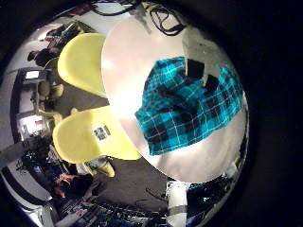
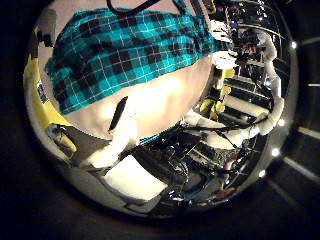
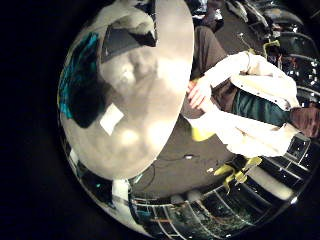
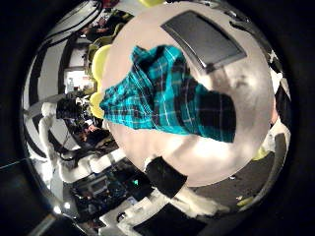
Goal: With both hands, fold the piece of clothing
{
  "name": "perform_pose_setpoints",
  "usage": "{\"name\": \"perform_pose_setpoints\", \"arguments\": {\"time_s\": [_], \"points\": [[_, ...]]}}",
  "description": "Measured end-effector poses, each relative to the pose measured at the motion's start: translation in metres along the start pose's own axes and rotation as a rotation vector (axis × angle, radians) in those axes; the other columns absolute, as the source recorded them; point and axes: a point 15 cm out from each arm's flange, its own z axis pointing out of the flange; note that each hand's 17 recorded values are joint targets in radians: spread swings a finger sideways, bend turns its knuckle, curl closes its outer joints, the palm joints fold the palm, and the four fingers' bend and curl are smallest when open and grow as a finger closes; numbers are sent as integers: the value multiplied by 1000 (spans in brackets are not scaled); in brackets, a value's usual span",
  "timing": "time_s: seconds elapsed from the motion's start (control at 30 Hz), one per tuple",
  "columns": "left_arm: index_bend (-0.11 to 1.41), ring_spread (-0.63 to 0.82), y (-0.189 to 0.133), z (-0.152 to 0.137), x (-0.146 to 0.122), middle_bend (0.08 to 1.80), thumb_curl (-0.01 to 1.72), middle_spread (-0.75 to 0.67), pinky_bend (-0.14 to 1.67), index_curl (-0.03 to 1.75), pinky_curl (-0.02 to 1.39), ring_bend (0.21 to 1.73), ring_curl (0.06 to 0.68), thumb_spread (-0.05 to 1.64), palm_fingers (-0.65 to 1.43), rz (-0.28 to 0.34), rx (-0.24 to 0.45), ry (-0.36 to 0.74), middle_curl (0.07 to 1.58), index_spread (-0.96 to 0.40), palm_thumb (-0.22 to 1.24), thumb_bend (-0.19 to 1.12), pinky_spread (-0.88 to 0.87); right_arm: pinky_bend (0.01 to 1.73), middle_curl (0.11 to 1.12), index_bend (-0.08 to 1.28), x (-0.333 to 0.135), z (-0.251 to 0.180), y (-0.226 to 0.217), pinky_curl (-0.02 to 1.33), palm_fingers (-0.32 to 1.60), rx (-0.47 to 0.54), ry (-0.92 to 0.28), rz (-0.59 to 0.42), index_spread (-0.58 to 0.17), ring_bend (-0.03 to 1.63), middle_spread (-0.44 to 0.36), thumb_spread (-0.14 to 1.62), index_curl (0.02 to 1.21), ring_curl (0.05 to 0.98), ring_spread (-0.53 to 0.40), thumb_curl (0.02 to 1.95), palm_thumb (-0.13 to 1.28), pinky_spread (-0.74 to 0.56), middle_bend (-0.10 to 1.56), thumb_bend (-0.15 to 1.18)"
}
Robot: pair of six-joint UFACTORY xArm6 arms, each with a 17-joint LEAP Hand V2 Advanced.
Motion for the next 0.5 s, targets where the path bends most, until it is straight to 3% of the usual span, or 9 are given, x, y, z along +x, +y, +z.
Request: {"name": "perform_pose_setpoints", "arguments": {"time_s": [0.1, 0.33, 0.43, 0.5], "points": [[178, -23, 2, 2, 4, 193, 380, 78, 496, 579, 634, 845, 342, 1137, 141, 5, -3, 1, 543, -59, 491, -20, -28, 755, 353, 148, -10, 40, -4, 415, -15, -113, -15, -26, -361, 665, 10, 1003, 322, 290, 161, 329, 347, 441, 322, -33], [177, -12, 9, 2, 7, 191, 373, 85, 463, 523, 603, 819, 328, 1140, 163, 4, -1, -3, 500, -50, 493, -20, 5, 713, 348, 156, -22, 60, -22, 375, 86, -134, 12, -55, -301, 691, 41, 980, 296, 276, 168, 330, 386, 430, 322, -19], [178, -10, 11, 3, 10, 191, 371, 86, 455, 507, 595, 812, 324, 1140, 170, 1, -6, -4, 488, -48, 493, -20, 12, 698, 354, 152, -24, 64, -25, 350, 269, -156, 50, -70, -259, 803, -2, 989, 286, 288, 81, 344, 461, 379, 360, -5], [178, -9, 12, 3, 10, 190, 370, 86, 449, 494, 587, 806, 320, 1140, 176, 2, -5, -7, 476, -47, 494, -20, 17, 740, 374, 165, -25, 64, -32, 339, 568, -150, 88, -82, -264, 943, -66, 1004, 282, 309, -40, 368, 553, 227, 437, 19]]}}
